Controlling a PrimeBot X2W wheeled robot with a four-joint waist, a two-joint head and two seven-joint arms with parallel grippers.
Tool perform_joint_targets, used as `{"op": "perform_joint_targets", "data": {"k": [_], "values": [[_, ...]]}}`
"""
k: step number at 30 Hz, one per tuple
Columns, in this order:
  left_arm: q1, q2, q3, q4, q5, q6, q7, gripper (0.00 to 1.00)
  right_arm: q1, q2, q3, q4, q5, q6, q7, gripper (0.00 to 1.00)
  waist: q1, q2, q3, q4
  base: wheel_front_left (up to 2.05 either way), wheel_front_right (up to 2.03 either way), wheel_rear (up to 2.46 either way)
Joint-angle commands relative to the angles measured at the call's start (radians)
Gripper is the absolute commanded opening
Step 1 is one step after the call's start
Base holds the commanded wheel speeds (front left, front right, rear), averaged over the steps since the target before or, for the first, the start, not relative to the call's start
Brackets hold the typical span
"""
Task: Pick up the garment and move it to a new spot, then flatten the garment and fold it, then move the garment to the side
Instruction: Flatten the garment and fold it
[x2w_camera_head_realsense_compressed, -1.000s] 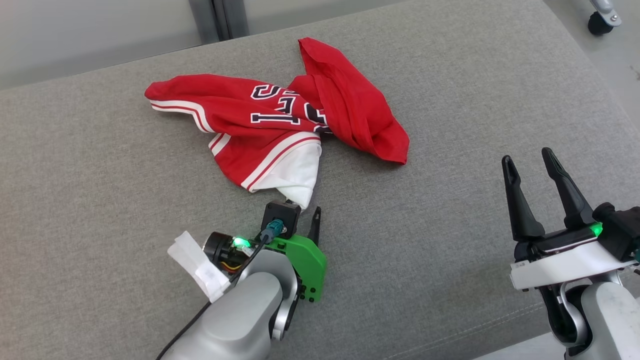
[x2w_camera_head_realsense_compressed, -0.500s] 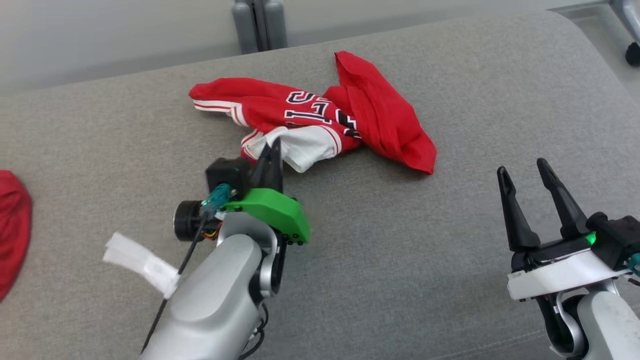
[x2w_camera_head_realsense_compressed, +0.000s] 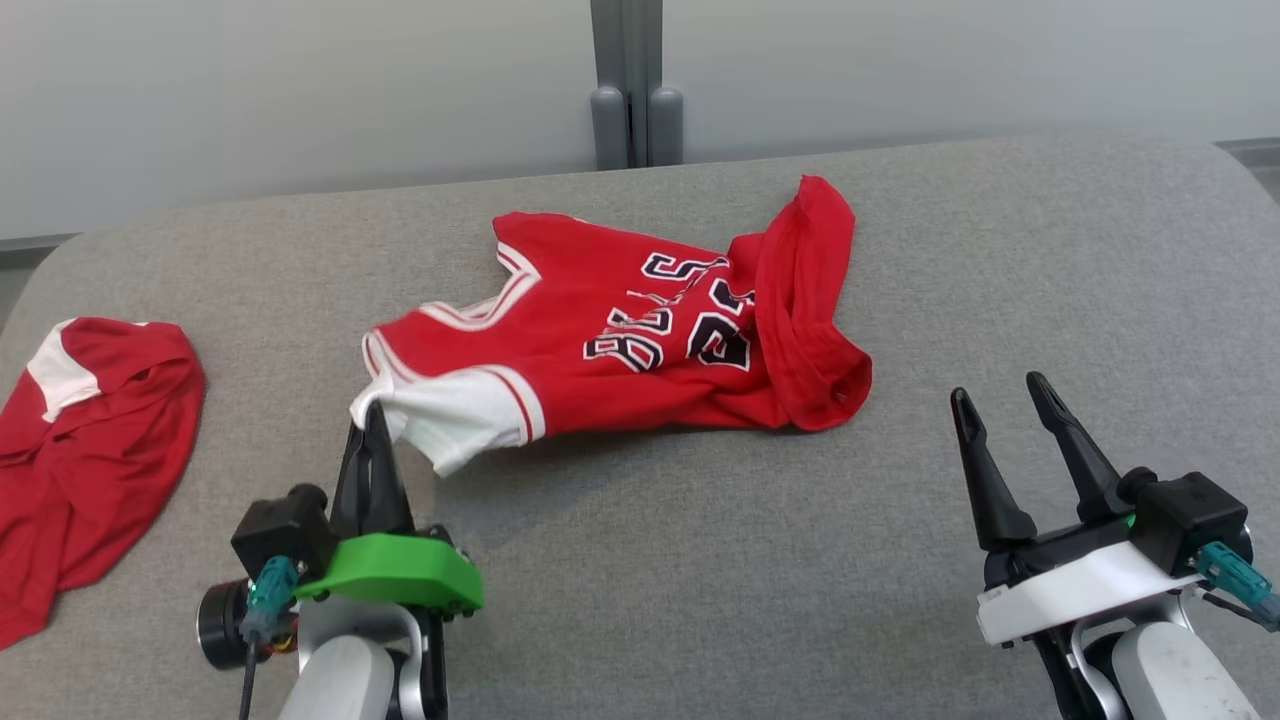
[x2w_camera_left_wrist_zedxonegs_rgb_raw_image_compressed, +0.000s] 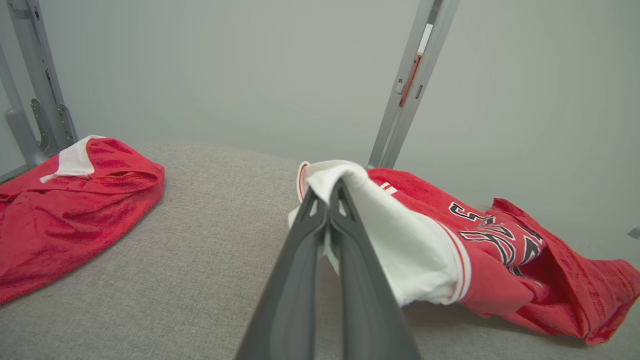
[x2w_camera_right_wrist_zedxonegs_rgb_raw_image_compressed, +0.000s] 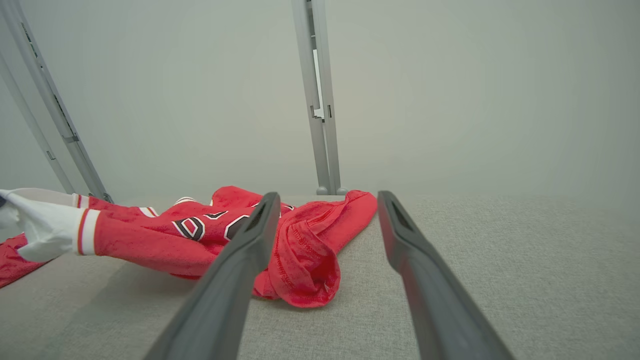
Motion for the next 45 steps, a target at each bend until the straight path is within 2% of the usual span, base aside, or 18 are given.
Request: {"op": "perform_joint_targets", "data": {"k": [1, 5, 8, 9, 10, 14, 18, 21, 25, 33, 41, 45], "values": [[0.018, 0.0, 0.015, 0.012, 0.018, 0.005, -0.001, 0.0, 0.012, 0.001, 0.002, 0.005, -0.006, 0.0, -0.004, 1.0, 0.0, 0.0, -0.023, 0.02, 0.0, 0.0, 0.0], [0.045, -0.004, 0.063, 0.076, 0.051, 0.021, -0.001, 0.0, 0.012, 0.004, 0.013, 0.019, -0.007, 0.0, -0.004, 1.0, 0.0, 0.0, -0.028, 0.017, 0.0, 0.0, 0.0], [0.046, -0.006, 0.044, 0.162, 0.067, 0.014, -0.001, 0.0, 0.01, 0.004, 0.02, 0.031, -0.007, 0.0, -0.004, 1.0, 0.0, 0.0, -0.03, 0.012, 0.0, 0.0, 0.0], [0.036, -0.007, 0.041, 0.193, 0.078, 0.02, -0.001, 0.42, 0.009, 0.005, 0.023, 0.035, -0.007, 0.0, -0.004, 1.0, 0.0, 0.0, -0.031, 0.01, 0.0, 0.0, 0.0], [0.028, -0.005, 0.042, 0.215, 0.08, 0.029, -0.001, 1.0, 0.008, 0.005, 0.026, 0.038, -0.008, 0.0, -0.004, 1.0, 0.0, 0.0, -0.032, 0.009, 0.0, 0.0, 0.0], [0.002, -0.006, 0.049, 0.19, 0.069, 0.048, -0.001, 1.0, 0.013, 0.007, 0.031, 0.046, -0.008, 0.0, -0.004, 1.0, 0.0, 0.0, -0.036, 0.012, 0.0, 0.0, 0.0], [0.02, -0.006, 0.034, 0.056, 0.093, 0.052, -0.001, 1.0, 0.019, 0.009, 0.038, 0.05, 0.002, 0.0, -0.004, 1.0, 0.0, 0.0, -0.036, 0.03, 0.0, 0.0, 0.0], [0.053, -0.006, -0.014, -0.066, 0.075, 0.041, -0.001, 1.0, 0.03, -0.003, 0.043, 0.055, 0.017, 0.0, -0.004, 1.0, 0.0, 0.0, -0.029, 0.059, 0.0, 0.0, 0.0], [0.085, -0.006, -0.09, -0.154, 0.065, 0.05, -0.001, 1.0, 0.021, -0.016, 0.057, 0.069, 0.015, 0.0, -0.004, 1.0, 0.0, 0.0, -0.013, 0.107, 0.0, 0.0, 0.0], [0.079, -0.006, -0.204, -0.167, 0.065, 0.061, -0.001, 1.0, -0.059, -0.057, 0.112, 0.176, 0.005, 0.0, 0.007, 1.0, 0.0, 0.0, 0.033, 0.214, 0.0, 0.0, 0.0], [0.056, -0.006, -0.249, -0.167, 0.048, 0.079, -0.001, 1.0, -0.189, -0.095, 0.183, 0.365, 0.044, 0.0, 0.047, 1.0, 0.0, 0.0, 0.069, 0.298, 0.0, 0.0, 0.0], [0.046, -0.006, -0.258, -0.178, 0.029, 0.091, -0.001, 1.0, -0.244, -0.109, 0.185, 0.467, 0.06, 0.0, 0.042, 1.0, 0.0, 0.0, 0.084, 0.327, 0.0, 0.0, 0.0]]}}
